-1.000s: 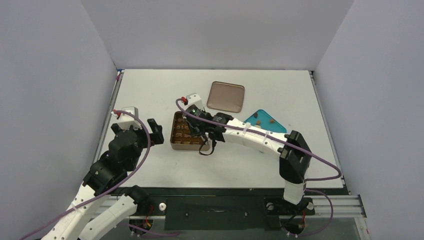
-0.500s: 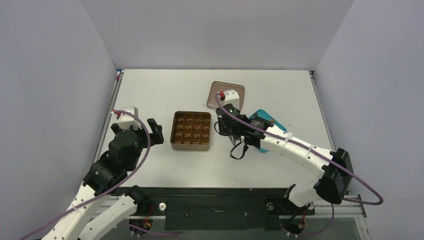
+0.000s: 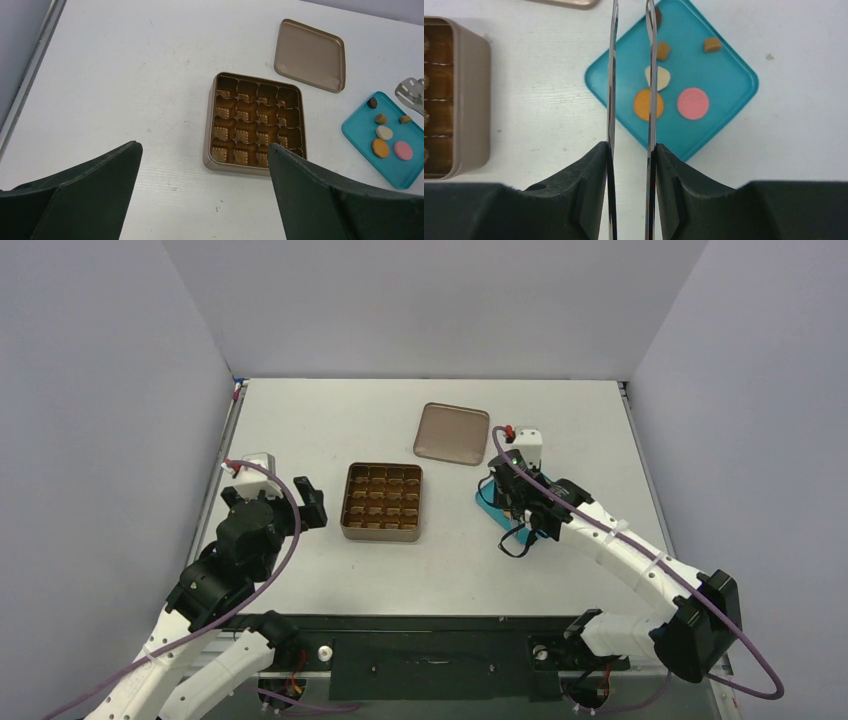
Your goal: Pack the cookies
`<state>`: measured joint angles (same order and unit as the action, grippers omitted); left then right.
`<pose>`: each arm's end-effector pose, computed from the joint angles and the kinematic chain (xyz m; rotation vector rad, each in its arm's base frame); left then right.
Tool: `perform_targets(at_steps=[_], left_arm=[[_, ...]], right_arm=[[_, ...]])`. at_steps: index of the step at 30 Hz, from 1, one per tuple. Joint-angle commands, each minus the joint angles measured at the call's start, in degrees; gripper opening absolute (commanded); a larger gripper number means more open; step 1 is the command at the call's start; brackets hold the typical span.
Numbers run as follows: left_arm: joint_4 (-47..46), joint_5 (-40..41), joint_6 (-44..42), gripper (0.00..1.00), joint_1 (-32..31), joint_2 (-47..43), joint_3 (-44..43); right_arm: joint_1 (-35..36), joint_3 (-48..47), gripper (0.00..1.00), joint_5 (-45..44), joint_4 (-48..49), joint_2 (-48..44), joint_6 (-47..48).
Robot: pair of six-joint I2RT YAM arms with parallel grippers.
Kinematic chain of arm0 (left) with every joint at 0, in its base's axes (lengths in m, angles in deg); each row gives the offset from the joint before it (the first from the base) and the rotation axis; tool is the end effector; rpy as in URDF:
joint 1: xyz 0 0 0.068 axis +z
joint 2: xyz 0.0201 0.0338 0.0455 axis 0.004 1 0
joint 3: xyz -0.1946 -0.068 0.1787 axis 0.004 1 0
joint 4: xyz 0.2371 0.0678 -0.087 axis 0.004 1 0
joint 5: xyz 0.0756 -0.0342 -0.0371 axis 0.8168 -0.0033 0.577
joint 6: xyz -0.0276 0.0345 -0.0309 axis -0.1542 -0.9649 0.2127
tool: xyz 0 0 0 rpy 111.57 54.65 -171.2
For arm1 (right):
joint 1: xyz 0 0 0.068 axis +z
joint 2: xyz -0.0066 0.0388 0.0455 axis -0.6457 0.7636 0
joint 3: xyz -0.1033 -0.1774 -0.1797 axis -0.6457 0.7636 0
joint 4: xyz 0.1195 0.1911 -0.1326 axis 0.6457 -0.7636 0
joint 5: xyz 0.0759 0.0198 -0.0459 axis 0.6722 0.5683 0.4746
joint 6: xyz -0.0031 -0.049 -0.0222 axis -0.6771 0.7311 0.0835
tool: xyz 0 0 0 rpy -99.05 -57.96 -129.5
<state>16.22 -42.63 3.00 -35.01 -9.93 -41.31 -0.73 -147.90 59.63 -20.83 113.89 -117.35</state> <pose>0.1023 -0.0490 0.3510 -0.1814 1.8550 -0.1684 0.2075 0.1516 0.2937 0.0146 2.3187 0.0848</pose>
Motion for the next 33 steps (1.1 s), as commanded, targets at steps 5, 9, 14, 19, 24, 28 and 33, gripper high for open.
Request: perform_targets(at_steps=[5, 9, 14, 19, 24, 28, 33], left_arm=[[-2.7, -1.6, 0.0, 0.97, 0.5, -0.4, -0.1], [-2.9, -1.8, 0.0, 0.97, 0.4, -0.7, 0.0], [-2.9, -2.3, 0.0, 0.97, 0.6, -0.9, 0.0], [-2.9, -2.3, 0.0, 0.97, 0.5, -1.1, 0.0], [-2.9, -2.4, 0.0, 0.97, 0.5, -1.0, 0.0], [-2.9, -2.4, 0.0, 0.97, 0.6, -0.9, 0.0], [-2.9, -2.4, 0.0, 0.97, 0.6, -0.8, 0.0]], right_arm=[[-5.4, 4.5, 0.35, -0.4, -1.4, -3.4, -1.8], [-6.9, 6.0, 0.37, 0.7, -1.6, -4.0, -2.5], [-8.2, 7.1, 0.38, 2.7, -0.2, -3.7, -3.0], [-9.0, 7.6, 0.38, 5.3, 2.6, -1.8, -3.7], [-9.8, 7.9, 0.38, 7.2, 5.1, 0.0, -4.3], [-10.8, 8.0, 0.38, 8.4, 6.8, 1.4, -4.6], [-11.8, 8.6, 0.38, 8.4, 7.5, 2.2, -4.6]])
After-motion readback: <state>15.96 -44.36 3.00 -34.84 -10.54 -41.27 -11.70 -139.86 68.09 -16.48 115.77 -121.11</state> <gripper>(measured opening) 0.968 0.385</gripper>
